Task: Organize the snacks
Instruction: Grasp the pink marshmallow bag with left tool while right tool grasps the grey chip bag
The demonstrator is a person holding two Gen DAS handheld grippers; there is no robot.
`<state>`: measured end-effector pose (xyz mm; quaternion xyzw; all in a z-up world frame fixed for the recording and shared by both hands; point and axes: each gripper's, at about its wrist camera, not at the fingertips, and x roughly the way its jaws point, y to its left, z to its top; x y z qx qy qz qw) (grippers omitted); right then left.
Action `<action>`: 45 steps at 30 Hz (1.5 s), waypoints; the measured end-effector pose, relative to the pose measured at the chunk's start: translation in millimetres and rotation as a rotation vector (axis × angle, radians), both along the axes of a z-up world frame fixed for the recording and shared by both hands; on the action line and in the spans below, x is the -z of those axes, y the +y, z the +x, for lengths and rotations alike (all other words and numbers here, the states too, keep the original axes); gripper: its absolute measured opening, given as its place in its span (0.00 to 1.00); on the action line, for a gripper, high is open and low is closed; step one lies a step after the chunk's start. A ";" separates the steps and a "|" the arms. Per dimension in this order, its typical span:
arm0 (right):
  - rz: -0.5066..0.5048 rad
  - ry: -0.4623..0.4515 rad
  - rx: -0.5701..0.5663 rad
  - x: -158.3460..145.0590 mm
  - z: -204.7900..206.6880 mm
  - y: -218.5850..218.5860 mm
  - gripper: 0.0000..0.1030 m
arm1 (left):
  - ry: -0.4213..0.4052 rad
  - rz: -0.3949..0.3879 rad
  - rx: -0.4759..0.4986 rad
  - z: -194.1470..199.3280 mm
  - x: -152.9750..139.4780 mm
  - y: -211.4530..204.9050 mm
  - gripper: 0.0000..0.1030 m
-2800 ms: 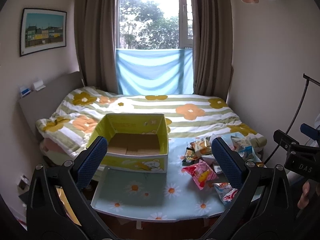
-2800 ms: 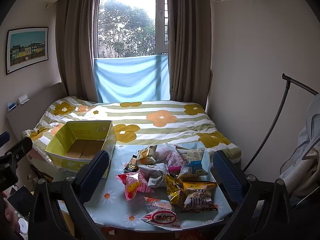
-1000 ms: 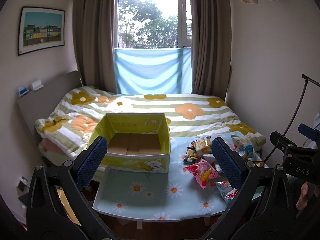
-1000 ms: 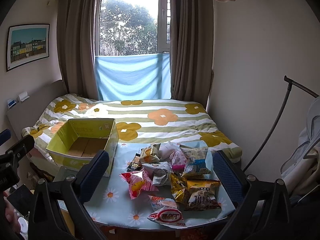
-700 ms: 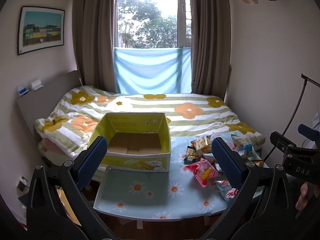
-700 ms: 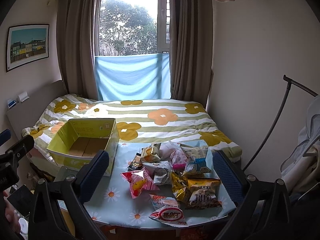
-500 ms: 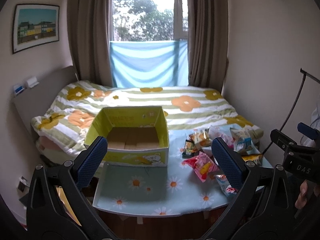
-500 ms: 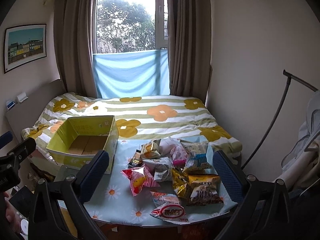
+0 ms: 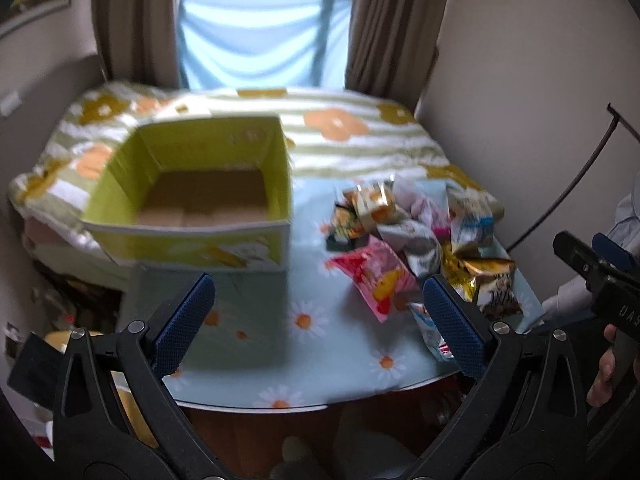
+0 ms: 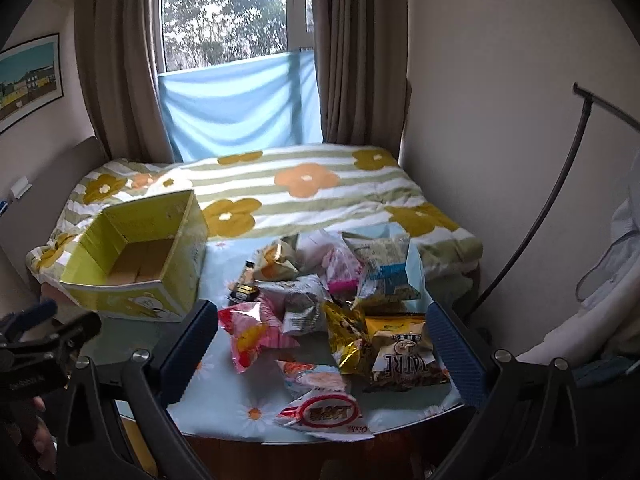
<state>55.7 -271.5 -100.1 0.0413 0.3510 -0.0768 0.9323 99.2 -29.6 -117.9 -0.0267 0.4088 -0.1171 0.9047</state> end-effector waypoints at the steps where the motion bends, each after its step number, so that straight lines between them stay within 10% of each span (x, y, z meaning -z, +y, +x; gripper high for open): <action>1: 0.003 0.011 0.000 3.8 6.0 -3.9 1.00 | 0.025 -0.004 0.004 7.5 7.7 -5.9 1.00; 17: 0.205 0.308 -0.342 102.9 151.7 -52.3 1.00 | 0.345 -0.031 -0.055 114.9 123.5 -106.6 1.00; 31: 0.252 0.468 -0.514 160.3 207.0 -45.6 0.89 | 0.438 -0.015 -0.185 144.1 182.2 -122.5 0.99; 45: 0.219 0.541 -0.592 188.4 223.9 -31.9 0.82 | 0.456 -0.054 -0.165 148.3 198.8 -118.9 0.66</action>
